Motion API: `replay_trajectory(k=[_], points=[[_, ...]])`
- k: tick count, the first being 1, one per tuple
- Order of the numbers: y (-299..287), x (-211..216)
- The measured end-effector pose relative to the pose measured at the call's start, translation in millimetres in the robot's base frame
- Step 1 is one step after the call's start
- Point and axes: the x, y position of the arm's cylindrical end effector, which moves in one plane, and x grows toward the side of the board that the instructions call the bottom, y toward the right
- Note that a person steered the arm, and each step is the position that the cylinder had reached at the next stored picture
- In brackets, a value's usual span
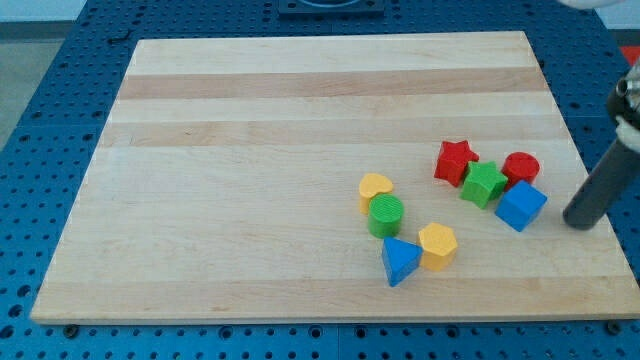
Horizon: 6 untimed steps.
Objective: Slide the blue cube closer to the yellow hexagon
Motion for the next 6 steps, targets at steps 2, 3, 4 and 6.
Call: replay_trajectory(k=[2, 3, 4, 6], points=[[-48.6, -8.4], [-100.2, -0.2], [-122.3, 1.6], [-81.4, -14.7]])
